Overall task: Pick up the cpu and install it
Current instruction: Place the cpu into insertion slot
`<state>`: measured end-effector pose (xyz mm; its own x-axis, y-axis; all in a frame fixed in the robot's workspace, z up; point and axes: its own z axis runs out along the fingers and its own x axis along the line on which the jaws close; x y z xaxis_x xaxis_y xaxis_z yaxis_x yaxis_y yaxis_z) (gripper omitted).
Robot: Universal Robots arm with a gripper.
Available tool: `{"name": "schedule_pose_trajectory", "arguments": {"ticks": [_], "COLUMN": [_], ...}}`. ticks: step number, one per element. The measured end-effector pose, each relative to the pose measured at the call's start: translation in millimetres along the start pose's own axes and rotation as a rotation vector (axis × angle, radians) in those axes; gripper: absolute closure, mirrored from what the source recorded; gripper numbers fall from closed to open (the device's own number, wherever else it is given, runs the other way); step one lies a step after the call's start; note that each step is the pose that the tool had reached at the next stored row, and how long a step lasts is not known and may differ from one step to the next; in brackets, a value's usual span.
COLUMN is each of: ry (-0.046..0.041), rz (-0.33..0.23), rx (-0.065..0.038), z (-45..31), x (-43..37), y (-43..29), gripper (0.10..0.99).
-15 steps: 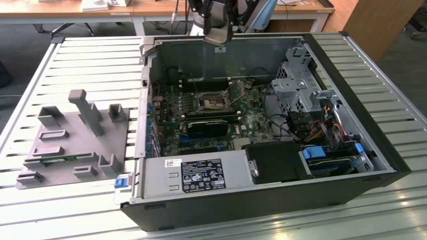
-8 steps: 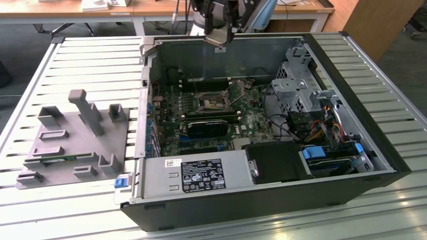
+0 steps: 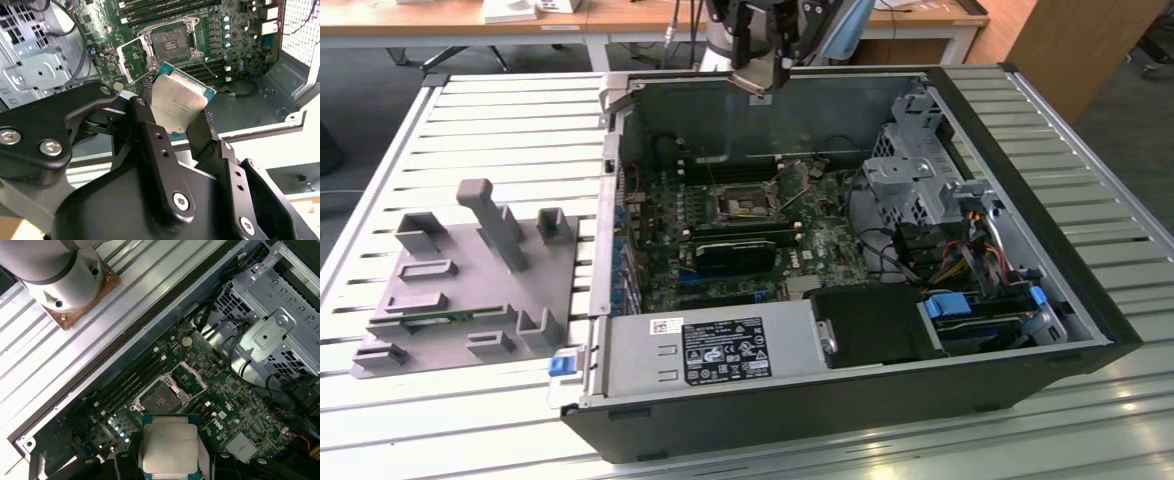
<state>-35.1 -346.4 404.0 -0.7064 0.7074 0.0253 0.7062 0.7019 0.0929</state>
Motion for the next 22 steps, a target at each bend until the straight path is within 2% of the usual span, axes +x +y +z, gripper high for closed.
{"name": "schedule_pose_trajectory", "arguments": {"ticks": [11,22], "ry": [-0.0175,-0.0322], "rz": [0.188,0.345], "rx": [-0.005,-0.009], "z": [4.2,6.7], "x": [0.0,0.1], "y": [-0.3,-0.4], "gripper": [0.561,0.561]}}
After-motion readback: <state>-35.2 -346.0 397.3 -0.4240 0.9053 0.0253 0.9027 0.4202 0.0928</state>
